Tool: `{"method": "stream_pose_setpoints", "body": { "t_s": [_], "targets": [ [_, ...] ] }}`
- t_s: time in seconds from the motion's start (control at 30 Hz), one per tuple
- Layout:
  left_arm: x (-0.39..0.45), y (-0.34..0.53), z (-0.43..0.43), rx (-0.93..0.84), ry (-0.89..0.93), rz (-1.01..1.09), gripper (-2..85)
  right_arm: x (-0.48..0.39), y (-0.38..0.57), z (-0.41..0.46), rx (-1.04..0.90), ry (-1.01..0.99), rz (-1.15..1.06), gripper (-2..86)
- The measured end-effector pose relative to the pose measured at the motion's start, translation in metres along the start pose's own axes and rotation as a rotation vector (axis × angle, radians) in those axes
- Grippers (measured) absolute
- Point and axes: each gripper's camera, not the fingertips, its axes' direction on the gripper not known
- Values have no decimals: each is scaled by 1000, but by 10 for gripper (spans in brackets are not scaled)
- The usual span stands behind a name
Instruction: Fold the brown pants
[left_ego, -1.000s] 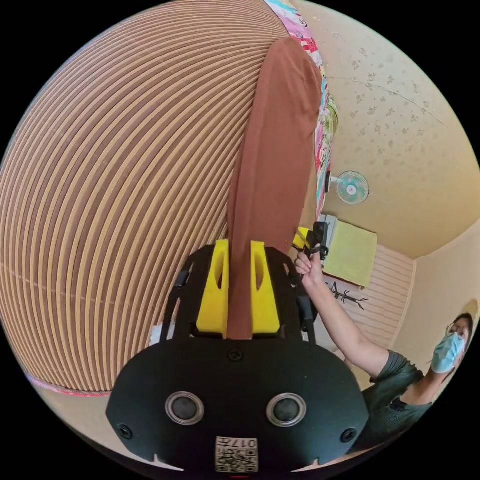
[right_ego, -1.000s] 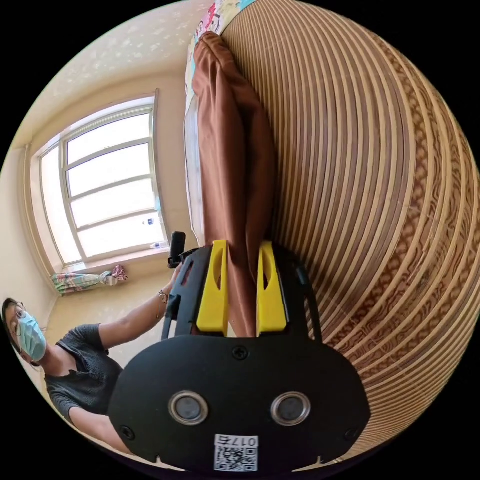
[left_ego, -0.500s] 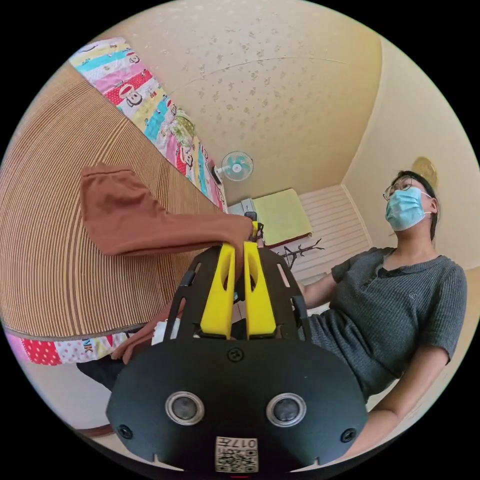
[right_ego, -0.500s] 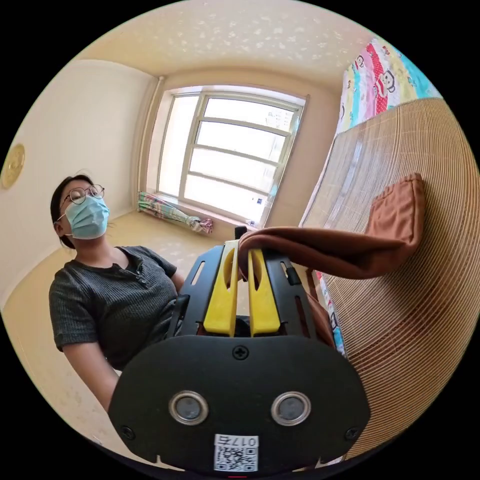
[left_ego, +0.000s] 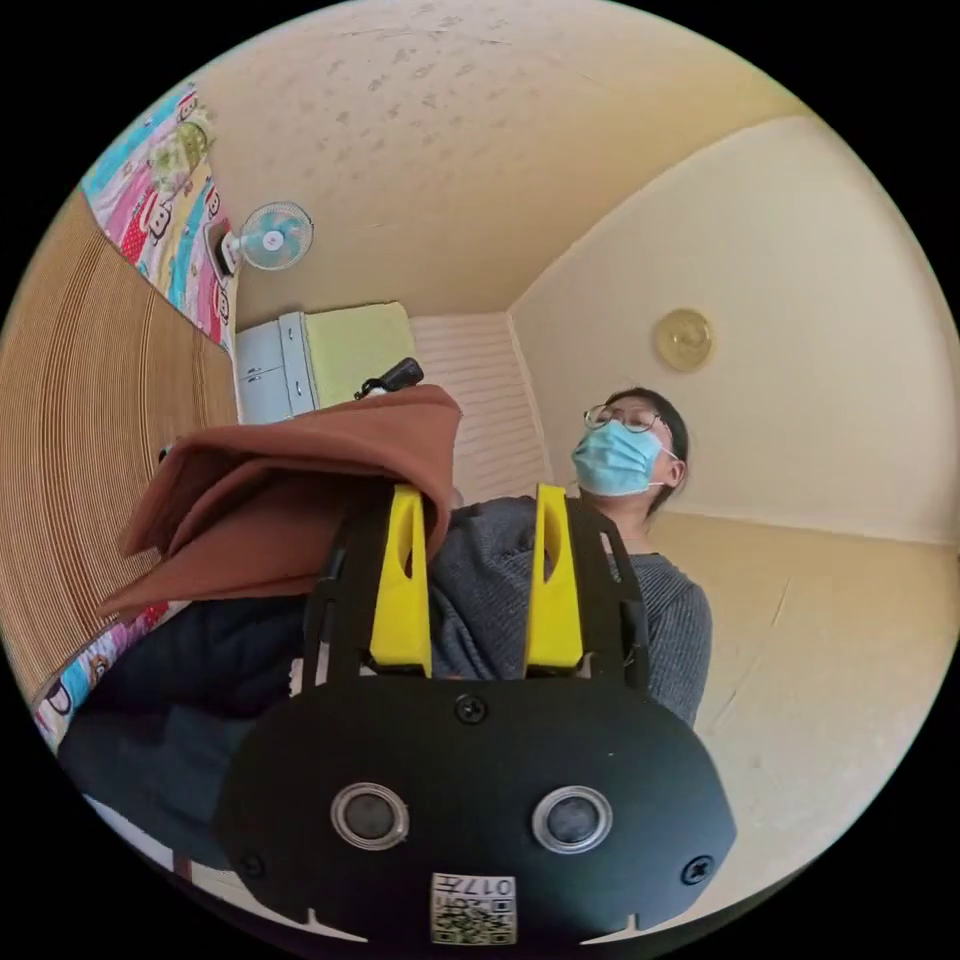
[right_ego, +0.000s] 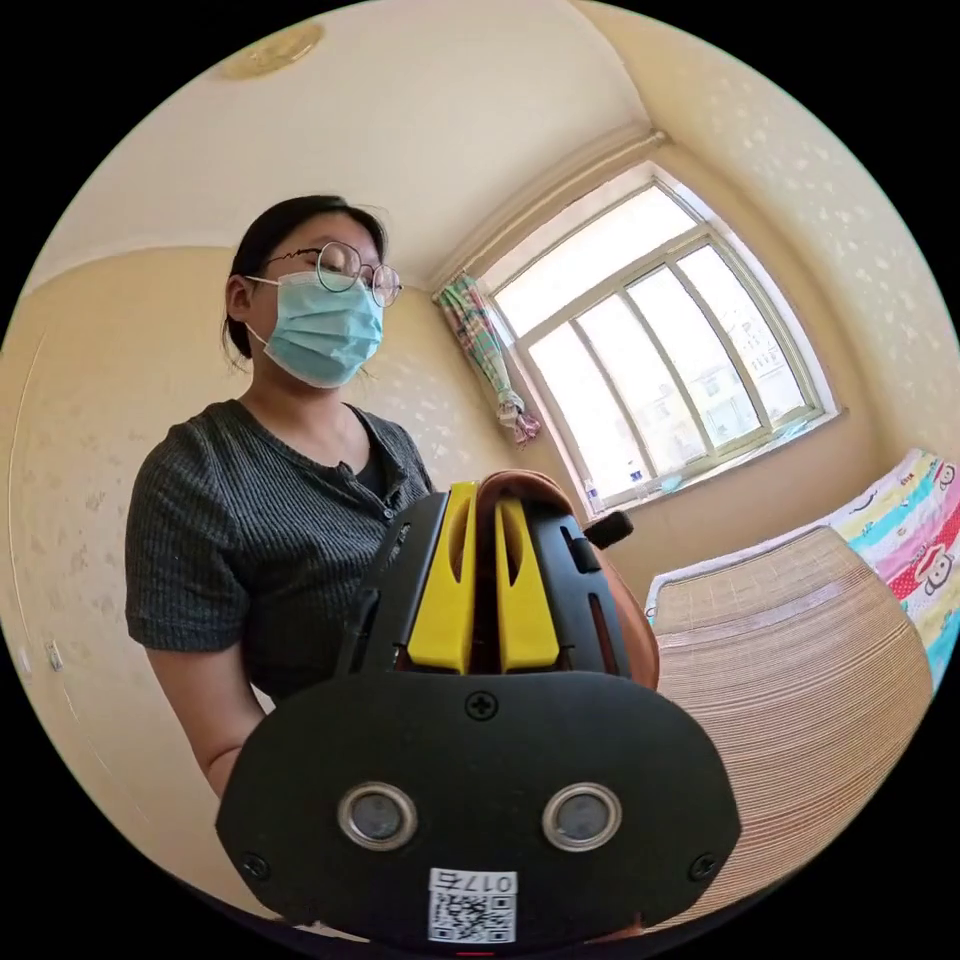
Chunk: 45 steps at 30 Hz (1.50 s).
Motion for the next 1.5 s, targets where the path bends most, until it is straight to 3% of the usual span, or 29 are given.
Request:
{"method": "stream_pose_setpoints", "body": {
  "t_s": [0.1, 0.2, 0.4, 0.47, 0.53, 0.6, 0.7, 0.77, 0.87, 1.0, 1.17, 1.3, 1.4, 1.5],
  "targets": [
    [-40, 15, 11, 4, 49, -125, 86, -33, -5, 12, -50, 18, -64, 11],
    [-48, 22, 24, 15, -44, -130, 40, -65, -4, 9, -38, 63, -87, 11],
    [16, 23, 75, -167, -127, 238, 59, -122, 7, -3, 41, 173, -113, 10],
    [13, 22, 94, -297, 52, 212, 96, -128, 12, 1, 65, 157, -128, 10],
    [-19, 21, 97, -275, 237, 37, 91, -125, 16, 10, 94, 105, -156, 9],
    [-58, 28, 98, -219, 294, -148, 49, -119, 16, 17, 107, 83, -148, 9],
    [-72, 38, 100, -164, 197, -157, 15, -117, 16, 15, 128, 113, -108, 8],
    [-37, 41, 91, -55, -2, 8, 7, -120, 13, 14, 110, 164, -73, 8],
    [19, 49, 109, -62, -366, 236, 4, -129, 6, 17, 48, 235, -19, 7],
    [66, 65, 151, -62, -673, 465, 5, -151, 6, 19, 74, 267, 10, 6],
    [129, 65, 201, -138, -574, 723, 13, -199, -27, 34, 64, 317, -121, 5],
    [167, 36, 223, -181, -454, 784, 24, -231, -87, 41, 15, 387, -261, 5],
    [182, -11, 232, -146, -415, 711, 33, -214, -122, 26, 35, 523, -157, 5],
    [155, -76, 221, -51, -534, 511, 43, -144, -133, -8, 17, 727, 88, 5]
  ]
}}
